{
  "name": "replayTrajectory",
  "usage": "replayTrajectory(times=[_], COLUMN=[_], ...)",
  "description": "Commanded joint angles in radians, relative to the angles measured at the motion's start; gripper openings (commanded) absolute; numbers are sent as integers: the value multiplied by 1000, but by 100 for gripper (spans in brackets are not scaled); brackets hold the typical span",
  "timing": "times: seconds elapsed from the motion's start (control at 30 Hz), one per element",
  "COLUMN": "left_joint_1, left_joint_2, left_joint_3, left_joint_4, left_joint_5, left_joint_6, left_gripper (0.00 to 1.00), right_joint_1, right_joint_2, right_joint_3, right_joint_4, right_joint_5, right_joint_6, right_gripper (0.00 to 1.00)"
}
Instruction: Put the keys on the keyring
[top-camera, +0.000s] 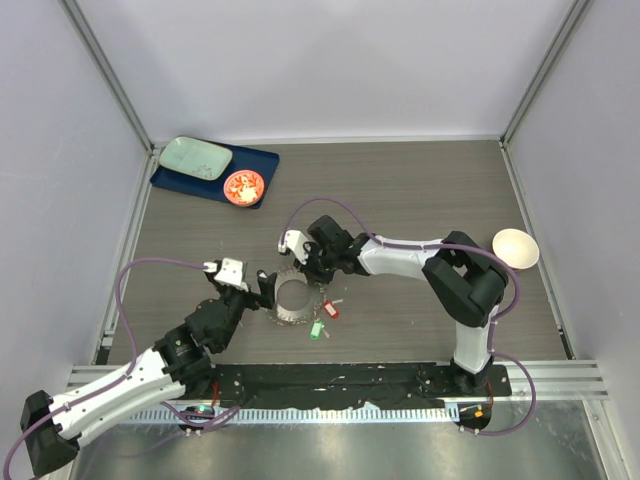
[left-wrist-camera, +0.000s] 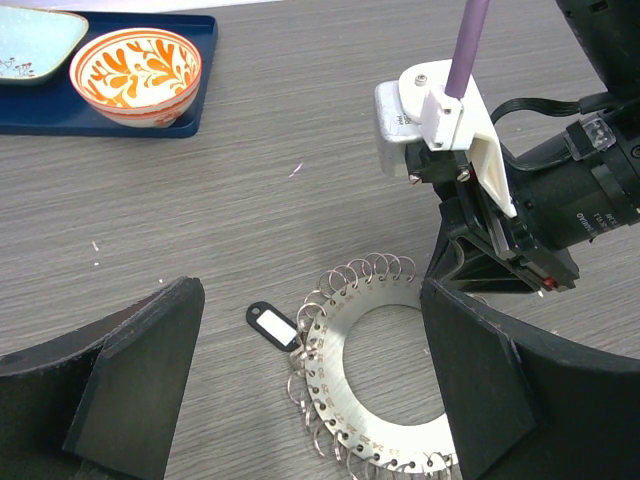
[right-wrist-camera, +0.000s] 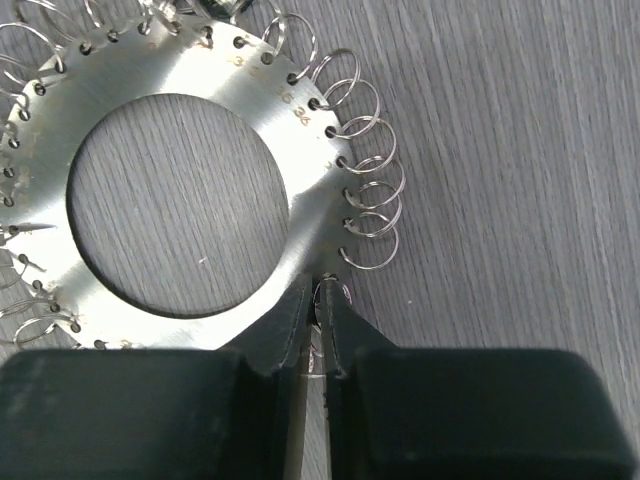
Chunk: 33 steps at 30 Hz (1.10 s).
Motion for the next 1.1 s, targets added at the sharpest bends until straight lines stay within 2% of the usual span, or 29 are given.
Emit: replayTrajectory(times=[0.0,0.1,0.63,0.93,1.07], left_joint_1=[4,4,4,4,4], left_joint_2=[5,5,43,61,61], left_joint_3=[12,10,19,-5,-15], left_joint_4=[58,58,68,146,160], left_joint_5=[-9,-6,20,139,151], left_joint_6=[3,3,11,48,55], left_gripper=[94,95,94,92,92], right_joint_1=[-9,-16,-51,-51,-49], right_joint_2=[-11,-34,-112,-200,-163], right_joint_3=[18,6,-31,-75,-77], right_joint_4=[-3,-3,3,21,18], right_joint_5=[8,-3,-32,-68,-92], right_joint_6=[13,25,56,58,58], right_gripper=[8,1,1,1,1])
